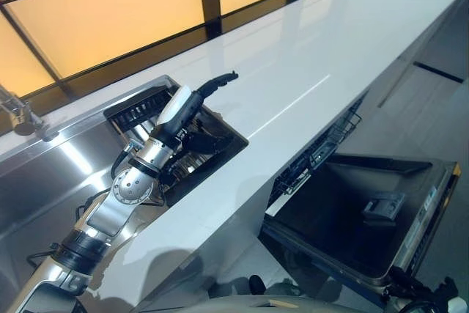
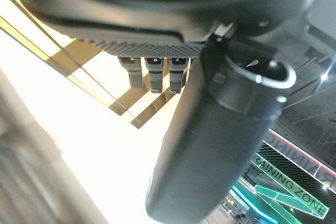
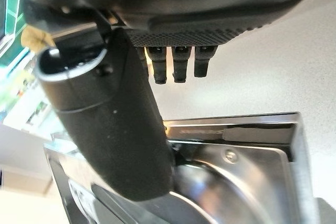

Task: Pick up plates and place into dishwasher.

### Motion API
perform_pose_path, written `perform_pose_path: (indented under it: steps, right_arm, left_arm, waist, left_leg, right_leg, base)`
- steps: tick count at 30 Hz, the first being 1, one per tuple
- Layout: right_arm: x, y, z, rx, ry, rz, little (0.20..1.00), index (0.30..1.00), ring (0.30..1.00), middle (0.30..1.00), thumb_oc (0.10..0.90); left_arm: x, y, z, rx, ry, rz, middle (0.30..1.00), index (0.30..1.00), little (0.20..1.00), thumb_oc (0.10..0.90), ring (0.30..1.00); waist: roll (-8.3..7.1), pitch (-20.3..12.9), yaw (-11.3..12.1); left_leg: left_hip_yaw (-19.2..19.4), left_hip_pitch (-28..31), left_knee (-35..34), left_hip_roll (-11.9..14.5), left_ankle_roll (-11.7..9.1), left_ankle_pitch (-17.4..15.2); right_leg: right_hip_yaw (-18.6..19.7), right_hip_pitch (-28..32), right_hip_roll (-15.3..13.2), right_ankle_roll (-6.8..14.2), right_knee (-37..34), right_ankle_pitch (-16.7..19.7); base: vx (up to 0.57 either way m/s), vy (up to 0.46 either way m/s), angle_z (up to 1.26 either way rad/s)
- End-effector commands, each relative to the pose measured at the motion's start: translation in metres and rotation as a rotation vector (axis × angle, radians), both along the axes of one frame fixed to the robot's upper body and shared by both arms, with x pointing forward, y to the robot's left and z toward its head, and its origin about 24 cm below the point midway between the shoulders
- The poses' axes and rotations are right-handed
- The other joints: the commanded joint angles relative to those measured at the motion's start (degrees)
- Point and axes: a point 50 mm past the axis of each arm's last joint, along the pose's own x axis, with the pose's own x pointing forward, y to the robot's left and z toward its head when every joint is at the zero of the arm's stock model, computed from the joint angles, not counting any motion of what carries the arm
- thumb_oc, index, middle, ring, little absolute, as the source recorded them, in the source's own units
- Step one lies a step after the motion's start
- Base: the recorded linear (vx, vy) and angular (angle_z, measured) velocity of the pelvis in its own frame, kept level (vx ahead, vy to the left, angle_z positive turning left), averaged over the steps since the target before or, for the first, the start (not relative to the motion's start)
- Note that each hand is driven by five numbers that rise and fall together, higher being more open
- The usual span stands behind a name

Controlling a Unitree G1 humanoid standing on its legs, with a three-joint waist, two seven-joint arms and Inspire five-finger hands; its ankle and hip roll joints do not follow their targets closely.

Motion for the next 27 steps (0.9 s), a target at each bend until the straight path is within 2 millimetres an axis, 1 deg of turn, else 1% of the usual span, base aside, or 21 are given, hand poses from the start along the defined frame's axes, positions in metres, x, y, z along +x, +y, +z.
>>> perform_pose_path:
  steps: [1, 2, 3, 5, 7, 8, 9, 11, 12, 14, 15, 16, 19, 21, 22, 24, 25, 27]
  right_arm:
    - [0.012, -0.013, 0.002, 0.134, -0.266, 0.034, 0.9, 0.9, 0.9, 0.9, 0.8]
    - [0.018, -0.011, 0.001, 0.182, -0.337, 0.068, 0.9, 0.9, 0.9, 0.9, 0.8]
    - [0.018, -0.01, 0.001, 0.21, -0.365, 0.079, 0.9, 0.9, 0.9, 0.9, 0.8]
    - [0.031, 0.0, -0.002, 0.343, -0.504, 0.211, 0.9, 0.9, 0.9, 0.9, 0.8]
    - [0.04, 0.012, -0.005, 0.524, -0.646, 0.363, 0.9, 0.9, 0.9, 0.9, 0.8]
    - [0.05, 0.023, -0.005, 0.679, -0.753, 0.506, 0.9, 0.9, 0.9, 0.9, 0.8]
    - [0.055, 0.027, -0.003, 0.748, -0.809, 0.574, 0.9, 0.9, 0.9, 0.9, 0.8]
    - [0.061, 0.031, 0.002, 0.822, -0.878, 0.668, 0.9, 0.9, 0.9, 0.9, 0.8]
    - [0.069, 0.031, 0.009, 0.888, -0.938, 0.735, 0.9, 0.9, 0.9, 0.9, 0.8]
    - [0.077, 0.031, 0.015, 0.933, -0.971, 0.796, 0.9, 0.9, 0.9, 0.9, 0.8]
    - [0.083, 0.029, 0.024, 0.973, -0.994, 0.856, 0.9, 0.9, 0.9, 0.9, 0.8]
    - [0.087, 0.027, 0.028, 0.986, -1.004, 0.875, 0.9, 0.9, 0.9, 0.9, 0.8]
    - [0.112, 0.025, 0.052, 1.021, -1.095, 0.962, 0.9, 0.9, 0.9, 0.9, 0.8]
    - [0.128, 0.03, 0.067, 1.061, -1.167, 1.032, 0.9, 0.9, 0.9, 0.9, 0.8]
    - [0.133, 0.033, 0.071, 1.071, -1.185, 1.053, 0.9, 0.9, 0.9, 0.9, 0.8]
    - [0.148, 0.043, 0.084, 1.104, -1.257, 1.116, 0.9, 0.9, 0.9, 0.9, 0.8]
    - [0.16, 0.053, 0.096, 1.126, -1.331, 1.174, 0.9, 0.9, 0.9, 0.9, 0.8]
    - [0.163, 0.056, 0.099, 1.128, -1.345, 1.182, 0.9, 0.9, 0.9, 0.9, 0.8]
  left_arm:
    - [0.006, -0.01, 0.063, -0.106, -0.25, -0.095, 0.9, 0.9, 0.9, 0.8, 0.9]
    - [0.006, -0.011, 0.064, -0.106, -0.252, -0.096, 0.9, 0.9, 0.9, 0.8, 0.9]
    - [0.006, -0.011, 0.065, -0.104, -0.251, -0.095, 0.9, 0.9, 0.9, 0.8, 0.9]
    - [0.008, -0.009, 0.067, -0.104, -0.249, -0.096, 0.9, 0.9, 0.9, 0.8, 0.9]
    - [0.011, -0.008, 0.07, -0.1, -0.243, -0.105, 0.9, 0.9, 0.9, 0.8, 0.9]
    - [0.013, -0.009, 0.072, -0.088, -0.237, -0.121, 0.9, 0.9, 0.9, 0.8, 0.9]
    - [0.013, -0.01, 0.073, -0.08, -0.234, -0.129, 0.9, 0.9, 0.9, 0.8, 0.9]
    - [0.015, -0.011, 0.072, -0.071, -0.228, -0.138, 0.9, 0.9, 0.9, 0.8, 0.9]
    - [0.014, -0.012, 0.071, -0.061, -0.224, -0.148, 0.9, 0.9, 0.9, 0.8, 0.9]
    - [0.014, -0.012, 0.07, -0.056, -0.221, -0.151, 0.9, 0.9, 0.9, 0.8, 0.9]
    - [0.014, -0.011, 0.068, -0.048, -0.218, -0.152, 0.9, 0.9, 0.9, 0.8, 0.9]
    - [0.014, -0.011, 0.067, -0.045, -0.216, -0.151, 0.9, 0.9, 0.9, 0.8, 0.9]
    - [0.013, -0.008, 0.062, -0.036, -0.208, -0.14, 0.9, 0.9, 0.9, 0.8, 0.9]
    - [0.012, -0.006, 0.059, -0.036, -0.203, -0.132, 0.9, 0.9, 0.9, 0.8, 0.9]
    - [0.013, -0.005, 0.058, -0.036, -0.202, -0.13, 0.9, 0.9, 0.9, 0.8, 0.9]
    - [0.012, -0.004, 0.054, -0.038, -0.199, -0.127, 0.9, 0.9, 0.9, 0.8, 0.9]
    - [0.011, -0.003, 0.052, -0.043, -0.198, -0.124, 0.9, 0.9, 0.9, 0.8, 0.9]
    - [0.011, -0.004, 0.052, -0.044, -0.198, -0.124, 0.9, 0.9, 0.9, 0.8, 0.9]
  waist:
    - [3.26, 0.02, 2.26]
    - [3.35, 0.03, 2.33]
    - [3.37, 0.04, 2.32]
    - [3.46, 0.1, 2.5]
    - [3.24, -0.06, 2.85]
    - [2.79, -0.23, 3.41]
    - [2.43, -0.27, 3.7]
    - [1.99, -0.36, 4.03]
    - [1.45, -0.49, 4.46]
    - [1.11, -0.56, 4.76]
    - [0.72, -0.62, 5.08]
    - [0.58, -0.66, 5.19]
    - [-0.04, -0.74, 5.86]
    - [-0.14, -0.75, 6.28]
    - [-0.14, -0.73, 6.4]
    - [-0.12, -0.68, 6.86]
    - [-0.07, -0.71, 7.25]
    - [-0.06, -0.74, 7.32]
  left_leg:
    - [0.68, 1.12, 0.47, -0.37, 3.47, -7.21]
    - [0.44, 1.09, 0.47, -0.4, 3.4, -7.16]
    - [0.34, 1.08, 0.47, -0.41, 3.38, -7.13]
    - [-0.17, 1.16, 0.47, -0.54, 3.33, -7.12]
    - [-0.49, 1.28, 0.47, -0.5, 3.09, -7.1]
    - [-1.0, 1.32, 0.47, -0.39, 2.87, -7.03]
    - [-1.34, 1.3, 0.47, -0.36, 2.79, -6.99]
    - [-1.66, 1.37, 0.47, -0.29, 2.65, -7.01]
    - [-2.01, 1.46, 0.47, -0.23, 2.53, -7.05]
    - [-2.29, 1.51, 0.47, -0.22, 2.46, -7.02]
    - [-2.5, 1.59, 0.47, -0.19, 2.35, -6.99]
    - [-2.53, 1.63, 0.47, -0.14, 2.32, -6.97]
    - [-2.89, 2.0, 0.47, 0.08, 2.2, -6.85]
    - [-3.1, 2.17, 0.47, 0.13, 2.17, -6.8]
    - [-3.14, 2.23, 0.47, 0.14, 2.16, -6.79]
    - [-3.4, 2.38, 0.47, 0.15, 2.21, -6.74]
    - [-3.7, 2.4, 0.47, 0.14, 2.23, -6.67]
    - [-3.78, 2.41, 0.47, 0.13, 2.24, -6.64]
  right_leg:
    - [-0.27, 1.19, 1.16, 3.5, 0.34, -3.72]
    - [-0.37, 1.18, 1.12, 3.48, 0.34, -3.69]
    - [-0.42, 1.19, 1.1, 3.48, 0.34, -3.68]
    - [-0.76, 1.4, 0.96, 3.22, 0.34, -3.89]
    - [-1.24, 1.61, 0.79, 3.07, 0.34, -4.11]
    - [-1.77, 1.78, 0.71, 2.89, 0.34, -4.23]
    - [-2.14, 1.86, 0.66, 2.77, 0.34, -4.3]
    - [-2.63, 2.05, 0.57, 2.71, 0.34, -4.44]
    - [-3.15, 2.24, 0.45, 2.67, 0.34, -4.55]
    - [-3.49, 2.38, 0.41, 2.64, 0.34, -4.62]
    - [-3.83, 2.52, 0.37, 2.66, 0.34, -4.67]
    - [-3.96, 2.58, 0.35, 2.62, 0.34, -4.69]
    - [-4.49, 3.1, 0.32, 2.39, 0.34, -4.75]
    - [-4.71, 3.32, 0.35, 2.28, 0.34, -4.83]
    - [-4.74, 3.41, 0.36, 2.24, 0.34, -4.84]
    - [-4.81, 3.66, 0.38, 2.03, 0.34, -4.94]
    - [-4.96, 3.78, 0.42, 1.92, 0.34, -5.03]
    - [-4.97, 3.82, 0.42, 1.87, 0.34, -5.07]
  base:
    - [-0.01, -0.024, 0.16]
    - [-0.01, -0.02, 0.13]
    - [0.0, 0.0, 0.0]
    - [0.0, -0.017, -0.01]
    - [0.01, -0.049, 0.0]
    - [0.01, -0.069, 0.05]
    - [0.01, -0.073, 0.1]
    - [0.01, -0.051, 0.15]
    - [0.02, -0.05, 0.12]
    - [0.02, -0.042, 0.08]
    - [0.02, -0.031, 0.07]
    - [0.03, -0.043, 0.07]
    - [0.04, -0.035, -0.07]
    - [0.04, -0.019, -0.06]
    - [0.04, -0.013, -0.13]
    - [0.03, -0.008, -0.21]
    - [0.02, -0.006, -0.16]
    - [0.01, -0.005, -0.19]
